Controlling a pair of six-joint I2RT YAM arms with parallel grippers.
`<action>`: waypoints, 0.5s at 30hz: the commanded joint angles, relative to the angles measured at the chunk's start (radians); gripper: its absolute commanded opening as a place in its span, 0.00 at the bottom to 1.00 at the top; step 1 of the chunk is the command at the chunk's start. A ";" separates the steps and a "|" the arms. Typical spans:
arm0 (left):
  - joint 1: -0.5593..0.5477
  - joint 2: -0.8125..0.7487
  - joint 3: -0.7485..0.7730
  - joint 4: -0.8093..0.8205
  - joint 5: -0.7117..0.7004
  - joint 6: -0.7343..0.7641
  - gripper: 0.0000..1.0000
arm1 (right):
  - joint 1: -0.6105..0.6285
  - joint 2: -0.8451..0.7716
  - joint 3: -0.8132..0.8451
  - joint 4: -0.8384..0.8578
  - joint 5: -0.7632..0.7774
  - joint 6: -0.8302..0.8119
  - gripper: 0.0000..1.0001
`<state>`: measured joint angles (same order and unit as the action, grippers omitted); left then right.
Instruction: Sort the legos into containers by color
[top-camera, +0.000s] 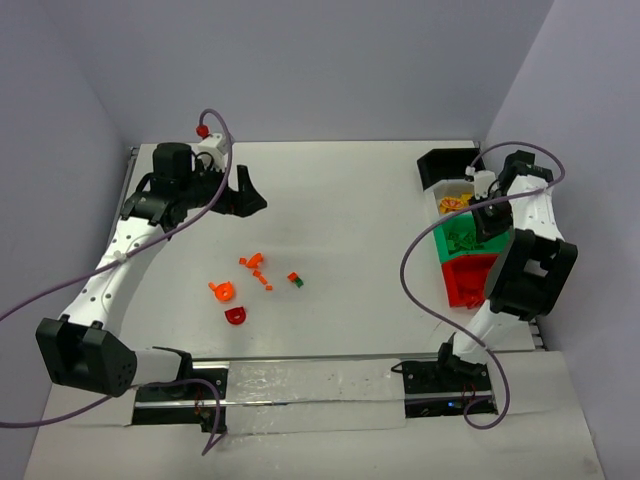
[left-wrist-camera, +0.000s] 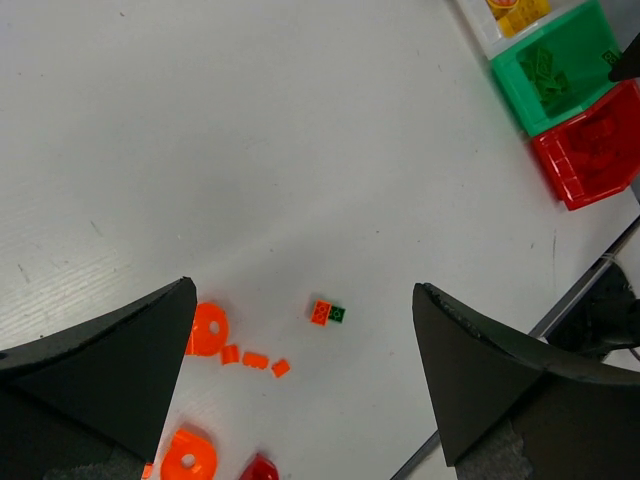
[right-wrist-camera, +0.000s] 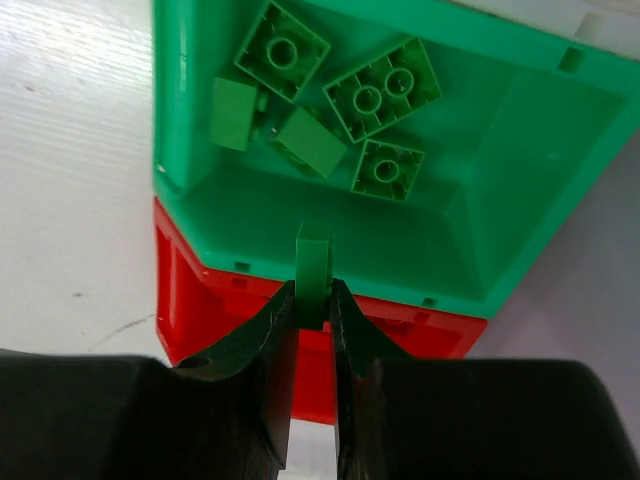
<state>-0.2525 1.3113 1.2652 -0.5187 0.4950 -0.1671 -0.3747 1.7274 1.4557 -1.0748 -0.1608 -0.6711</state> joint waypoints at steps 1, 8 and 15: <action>-0.010 -0.014 0.032 -0.032 -0.024 0.066 0.99 | -0.001 0.066 0.101 -0.014 0.037 -0.008 0.00; -0.017 -0.012 0.033 -0.062 -0.043 0.099 0.99 | -0.001 0.157 0.183 -0.036 0.044 0.023 0.39; -0.017 -0.012 0.023 -0.060 -0.052 0.097 0.99 | 0.028 0.107 0.214 -0.068 0.012 0.037 0.62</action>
<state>-0.2661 1.3113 1.2652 -0.5756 0.4581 -0.0874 -0.3698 1.8820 1.6047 -1.1001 -0.1312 -0.6476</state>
